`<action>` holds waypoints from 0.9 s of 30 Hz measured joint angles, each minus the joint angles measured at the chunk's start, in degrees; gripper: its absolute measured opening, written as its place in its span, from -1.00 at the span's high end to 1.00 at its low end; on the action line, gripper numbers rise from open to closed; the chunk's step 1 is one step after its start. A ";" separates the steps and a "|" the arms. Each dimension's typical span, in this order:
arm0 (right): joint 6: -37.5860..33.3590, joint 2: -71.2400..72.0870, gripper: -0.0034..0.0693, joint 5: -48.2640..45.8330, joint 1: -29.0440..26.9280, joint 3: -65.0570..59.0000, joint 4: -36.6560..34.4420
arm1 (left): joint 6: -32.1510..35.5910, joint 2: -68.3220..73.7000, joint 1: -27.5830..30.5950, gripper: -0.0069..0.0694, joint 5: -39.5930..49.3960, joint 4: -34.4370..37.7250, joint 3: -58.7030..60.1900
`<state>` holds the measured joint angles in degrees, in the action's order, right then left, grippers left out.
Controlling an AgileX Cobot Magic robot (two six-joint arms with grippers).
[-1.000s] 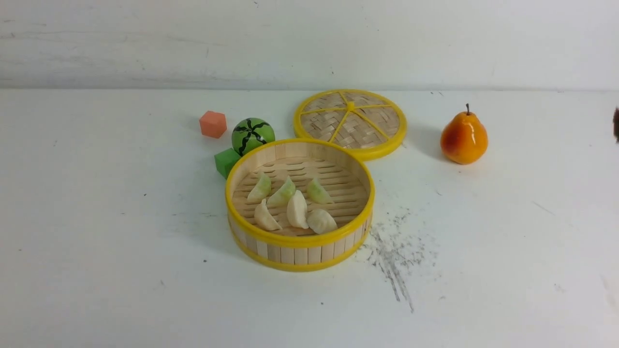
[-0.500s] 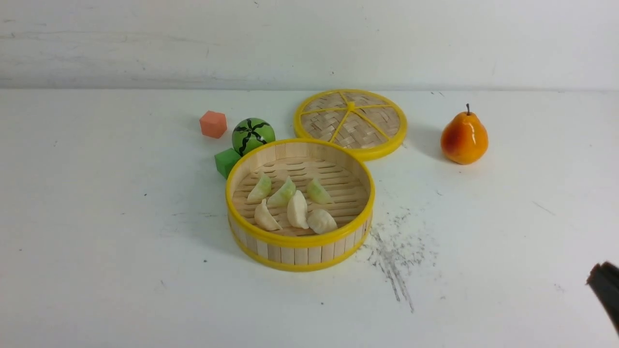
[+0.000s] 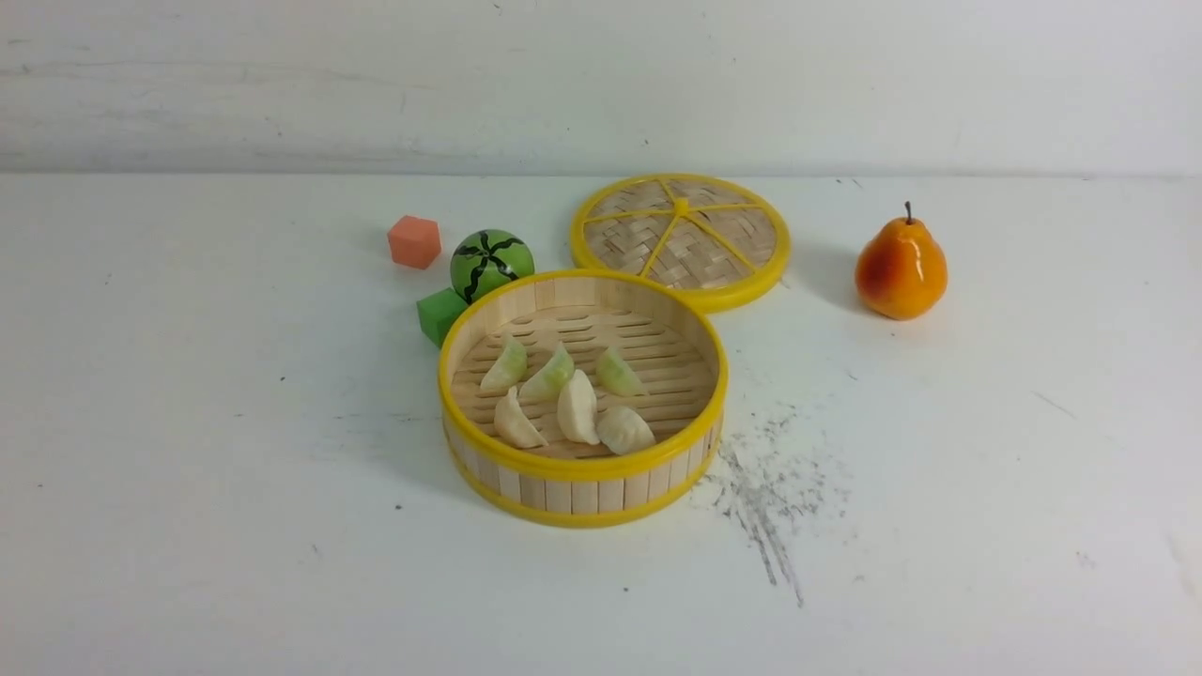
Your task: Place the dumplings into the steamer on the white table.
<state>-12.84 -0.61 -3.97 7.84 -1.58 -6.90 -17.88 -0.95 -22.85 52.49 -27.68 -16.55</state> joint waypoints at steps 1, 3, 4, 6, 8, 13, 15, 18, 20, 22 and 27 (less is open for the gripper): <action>0.00 0.75 0.94 -2.17 -1.71 0.00 0.00 | 0.00 -0.06 0.00 0.34 -0.24 0.11 0.00; 0.63 1.15 0.94 -5.94 -3.56 0.00 0.00 | 0.00 -0.07 0.00 0.33 -0.17 0.14 0.00; 1.18 1.14 0.94 -6.94 -4.14 0.00 0.00 | 0.00 -0.07 0.00 0.33 -0.05 0.14 0.00; 2.68 1.16 0.94 -9.35 -4.89 0.00 -0.06 | 0.00 -0.07 0.00 0.33 -0.10 0.14 0.00; 5.35 1.16 0.94 -13.21 -5.27 0.00 -0.32 | 0.00 -0.07 0.00 0.32 -0.10 0.14 0.00; 10.05 1.16 0.94 -17.41 -5.33 0.30 -0.38 | 0.00 -0.12 0.00 0.30 -0.05 0.14 0.00; 10.47 1.16 0.93 -17.60 -5.33 0.37 -0.38 | 0.00 -0.12 0.00 0.30 -0.05 0.14 0.00; 10.52 1.16 0.92 -17.71 -5.33 0.39 -0.38 | 0.00 -0.12 0.00 0.29 -0.05 0.14 0.00; 10.52 1.16 0.92 -17.73 -5.33 0.39 -0.38 | 0.00 -0.12 0.00 0.28 -0.05 0.14 0.00; 10.52 1.16 0.92 -17.77 -5.33 0.39 -0.38 | 0.00 -0.12 0.00 0.28 -0.05 0.14 0.00; 10.64 1.16 0.90 -17.77 -5.33 0.39 -0.38 | 0.00 -0.12 0.00 0.26 -0.05 0.14 0.00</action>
<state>-2.19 0.55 -21.74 2.52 -1.18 -7.29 -17.88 -1.07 -22.85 52.44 -27.55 -16.55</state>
